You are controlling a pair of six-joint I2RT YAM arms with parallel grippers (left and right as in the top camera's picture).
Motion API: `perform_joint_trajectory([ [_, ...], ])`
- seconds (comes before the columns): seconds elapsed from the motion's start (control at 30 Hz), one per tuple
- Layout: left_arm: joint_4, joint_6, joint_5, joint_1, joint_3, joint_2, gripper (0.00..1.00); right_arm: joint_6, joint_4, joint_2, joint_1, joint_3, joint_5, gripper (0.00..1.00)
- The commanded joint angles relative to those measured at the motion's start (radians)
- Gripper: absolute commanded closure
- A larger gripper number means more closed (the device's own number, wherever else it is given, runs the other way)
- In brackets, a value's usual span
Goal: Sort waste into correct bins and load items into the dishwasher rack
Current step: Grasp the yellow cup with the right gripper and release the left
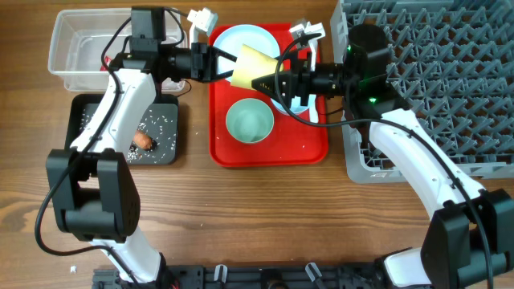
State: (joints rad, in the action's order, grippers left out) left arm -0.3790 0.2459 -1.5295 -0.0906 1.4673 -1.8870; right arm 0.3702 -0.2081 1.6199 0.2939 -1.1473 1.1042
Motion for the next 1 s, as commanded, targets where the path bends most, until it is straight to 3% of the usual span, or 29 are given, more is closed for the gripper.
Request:
perform_joint_trajectory([
  [0.0,0.006,0.002,-0.045,-0.004,0.014,0.028,0.96,-0.002,-0.002,0.027,0.0,-0.016,-0.016,0.29],
  [0.13,0.007,0.002,-0.044,-0.004,0.014,0.028,0.96,0.0,-0.002,0.027,0.0,-0.016,-0.016,0.42],
  [0.67,0.006,0.001,0.032,-0.003,0.014,0.028,0.91,0.009,-0.035,0.026,-0.054,-0.016,-0.009,0.44],
  [0.97,0.005,0.002,0.177,-0.003,0.014,0.028,0.88,-0.107,0.186,0.026,-0.176,-0.016,-0.189,0.44],
])
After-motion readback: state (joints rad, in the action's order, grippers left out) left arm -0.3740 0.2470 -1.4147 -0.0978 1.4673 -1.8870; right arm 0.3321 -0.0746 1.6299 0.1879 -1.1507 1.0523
